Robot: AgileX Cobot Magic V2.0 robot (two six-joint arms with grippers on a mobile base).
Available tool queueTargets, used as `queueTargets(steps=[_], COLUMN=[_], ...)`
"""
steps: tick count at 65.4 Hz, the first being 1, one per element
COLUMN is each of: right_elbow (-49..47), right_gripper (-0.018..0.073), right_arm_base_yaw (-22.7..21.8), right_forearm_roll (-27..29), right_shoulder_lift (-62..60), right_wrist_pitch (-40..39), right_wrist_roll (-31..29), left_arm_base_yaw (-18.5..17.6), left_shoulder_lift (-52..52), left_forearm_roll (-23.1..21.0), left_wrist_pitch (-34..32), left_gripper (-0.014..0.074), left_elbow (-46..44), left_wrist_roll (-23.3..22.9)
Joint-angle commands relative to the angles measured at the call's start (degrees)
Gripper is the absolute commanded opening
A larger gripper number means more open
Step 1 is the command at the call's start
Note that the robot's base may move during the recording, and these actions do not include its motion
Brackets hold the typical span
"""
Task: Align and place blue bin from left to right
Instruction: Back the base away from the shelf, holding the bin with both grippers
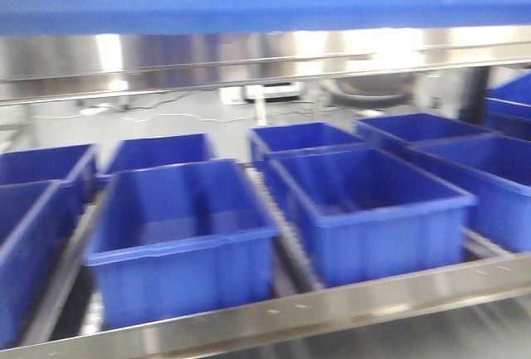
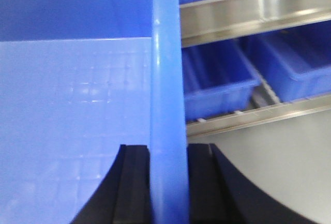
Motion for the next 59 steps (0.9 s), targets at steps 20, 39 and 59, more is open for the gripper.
queueTargets(steps=[20,39,59], right_elbow=[-0.6,-0.6,-0.6], right_gripper=[-0.0071,-0.0071,-0.0071], right_arm_base_yaw=[0.8,0.8,0.8], right_forearm_roll=[-3.3,-3.3,-3.3], right_shoulder_lift=[-0.3,-0.3,-0.3], right_wrist_pitch=[-5.5,-5.5,-5.5], right_wrist_roll=[-1.1,-1.1,-1.1], left_arm_base_yaw=[-0.8,-0.8,-0.8], left_shoulder_lift=[-0.2,-0.2,-0.2], left_forearm_roll=[-1.7,-1.7,-1.7], left_wrist_pitch=[-5.4,-5.4,-5.4], left_gripper=[-0.0111,-0.0111,-0.0111], left_elbow=[-0.7,-0.7,-0.7], left_wrist_roll=[0.1,0.1,0.1])
